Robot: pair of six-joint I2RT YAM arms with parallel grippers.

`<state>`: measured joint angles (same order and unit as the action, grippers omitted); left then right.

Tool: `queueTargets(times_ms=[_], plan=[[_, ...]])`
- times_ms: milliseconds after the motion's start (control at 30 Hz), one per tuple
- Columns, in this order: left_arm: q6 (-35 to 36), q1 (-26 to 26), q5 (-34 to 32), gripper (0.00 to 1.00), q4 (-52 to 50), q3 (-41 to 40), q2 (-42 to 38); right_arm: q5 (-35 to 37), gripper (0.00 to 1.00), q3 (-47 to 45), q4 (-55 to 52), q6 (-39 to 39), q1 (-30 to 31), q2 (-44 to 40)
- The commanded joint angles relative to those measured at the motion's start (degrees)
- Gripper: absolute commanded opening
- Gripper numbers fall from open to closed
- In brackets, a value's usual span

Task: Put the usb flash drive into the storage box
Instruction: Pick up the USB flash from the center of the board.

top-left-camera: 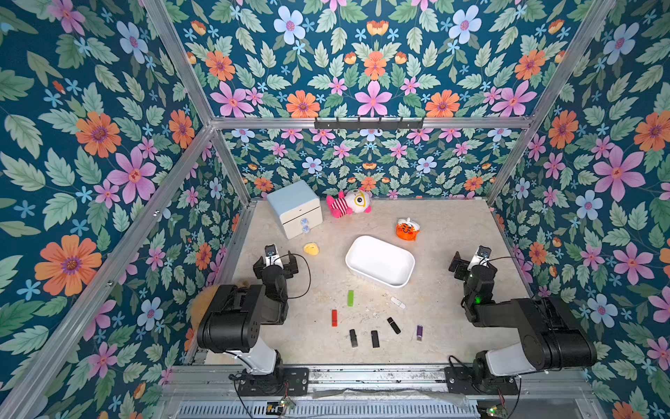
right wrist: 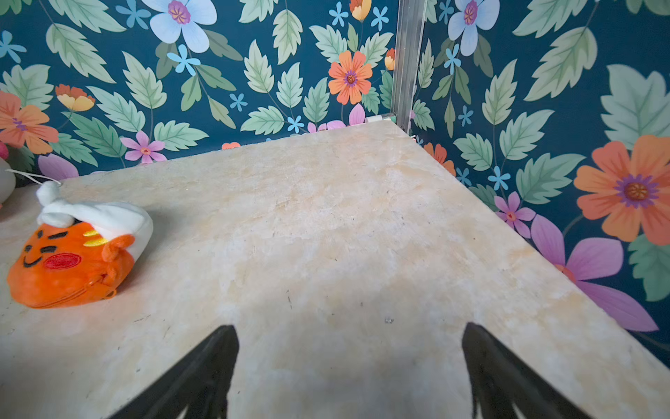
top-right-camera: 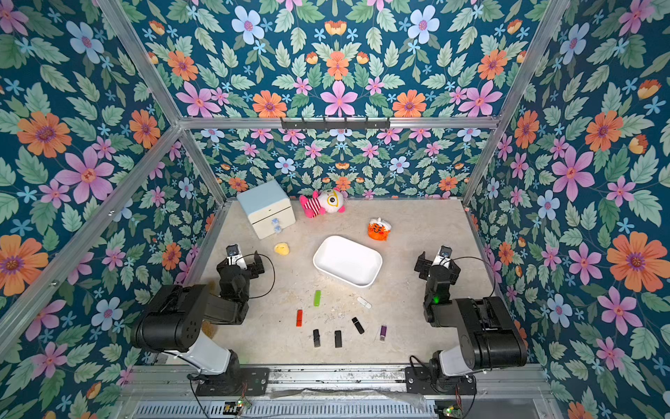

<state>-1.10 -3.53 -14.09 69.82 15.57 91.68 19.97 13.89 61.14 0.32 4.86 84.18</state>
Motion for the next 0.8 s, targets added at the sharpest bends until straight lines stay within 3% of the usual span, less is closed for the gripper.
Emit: queueTargets(times_ms=[0, 767], plan=[[0.14, 0.01, -0.15, 0.99, 1.02, 0.25, 0.01, -0.02, 0.99, 0.14, 1.00, -0.01, 0.06, -0.22], [0.13, 0.01, 0.08, 0.99, 0.80, 0.40, -0.01, -0.29, 0.99, 0.64, -0.08, 0.29, -0.09, -0.25]])
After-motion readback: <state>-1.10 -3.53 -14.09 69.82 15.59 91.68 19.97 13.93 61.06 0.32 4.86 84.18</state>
